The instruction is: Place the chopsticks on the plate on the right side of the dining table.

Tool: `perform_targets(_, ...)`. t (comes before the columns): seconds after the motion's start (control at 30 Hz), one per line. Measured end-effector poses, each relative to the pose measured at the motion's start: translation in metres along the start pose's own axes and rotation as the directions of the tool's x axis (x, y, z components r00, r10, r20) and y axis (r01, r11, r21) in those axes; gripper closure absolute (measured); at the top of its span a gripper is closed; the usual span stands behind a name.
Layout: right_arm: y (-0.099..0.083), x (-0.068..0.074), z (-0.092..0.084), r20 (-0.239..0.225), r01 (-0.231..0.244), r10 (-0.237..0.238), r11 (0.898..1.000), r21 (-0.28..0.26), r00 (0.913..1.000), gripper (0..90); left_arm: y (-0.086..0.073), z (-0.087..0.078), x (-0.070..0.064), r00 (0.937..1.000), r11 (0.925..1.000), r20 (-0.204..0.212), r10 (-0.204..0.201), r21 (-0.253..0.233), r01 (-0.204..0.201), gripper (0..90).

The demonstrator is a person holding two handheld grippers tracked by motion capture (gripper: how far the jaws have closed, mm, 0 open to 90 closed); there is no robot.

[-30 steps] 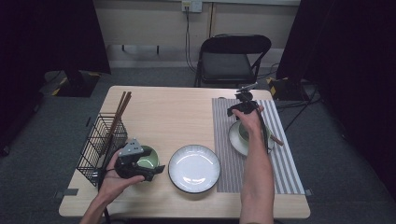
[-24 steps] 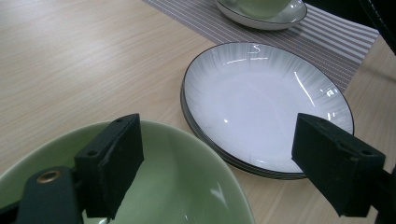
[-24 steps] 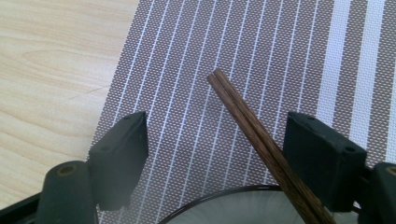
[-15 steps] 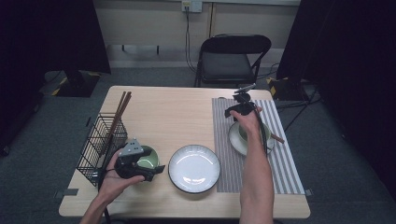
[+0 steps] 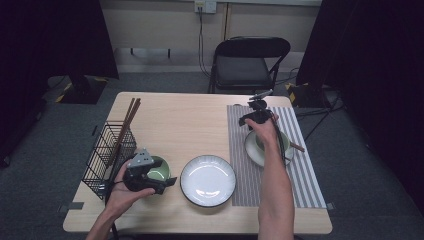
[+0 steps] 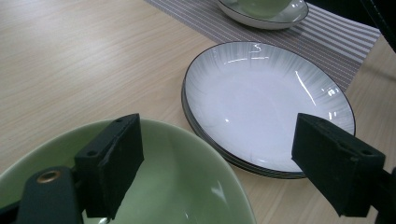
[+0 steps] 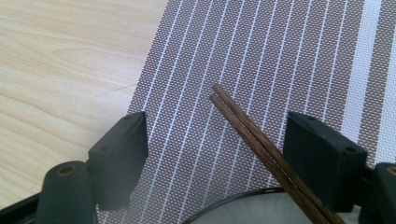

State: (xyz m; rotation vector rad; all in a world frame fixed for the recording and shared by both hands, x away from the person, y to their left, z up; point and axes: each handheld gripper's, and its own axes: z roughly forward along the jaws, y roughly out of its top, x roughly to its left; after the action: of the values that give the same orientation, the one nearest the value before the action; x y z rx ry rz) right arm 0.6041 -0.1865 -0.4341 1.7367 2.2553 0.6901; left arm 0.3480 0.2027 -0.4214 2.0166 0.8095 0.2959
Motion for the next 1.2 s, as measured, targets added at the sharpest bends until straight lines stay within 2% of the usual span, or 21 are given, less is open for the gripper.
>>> perform_targets(0.07, 0.0, -0.001, 0.0, 0.008, 0.005, -0.005, 1.0, 0.004, 1.0, 21.7, 0.0, -0.001, 0.001, 0.9999, 0.9999, -0.001, 0.01, 0.0, -0.01, 16.2)
perform_targets(0.23, -0.002, -0.003, 0.002, 0.0, 0.0, 0.0, 1.0, 0.01, 1.0, 21.3, -0.001, 0.001, 0.002, 1.0, 1.0, 0.0, 0.002, 0.007, -0.002, 16.2)
perform_targets(0.67, -0.003, 0.006, 0.002, -0.031, 0.018, -0.018, 1.0, 0.012, 0.9994, 20.9, 0.0, 0.002, 0.0, 0.9999, 0.9998, 0.001, 0.014, 0.011, -0.014, 16.2)
perform_targets(0.7, -0.003, 0.007, 0.002, -0.032, 0.016, -0.016, 1.0, 0.012, 0.9994, 20.4, -0.001, 0.002, -0.001, 1.0, 1.0, 0.005, -0.004, 0.008, 0.004, 16.3)
perform_targets(0.77, -0.003, 0.009, 0.002, -0.036, 0.021, -0.02, 1.0, 0.004, 0.9991, 20.0, 0.0, 0.003, 0.0, 0.9999, 0.9999, 0.003, 0.01, 0.011, -0.01, 16.2)
perform_targets(1.2, -0.004, 0.014, 0.002, -0.048, 0.029, -0.028, 1.0, 0.007, 0.9985, 19.1, -0.001, 0.003, 0.0, 1.0, 0.9999, 0.005, 0.006, 0.014, -0.006, 16.2)
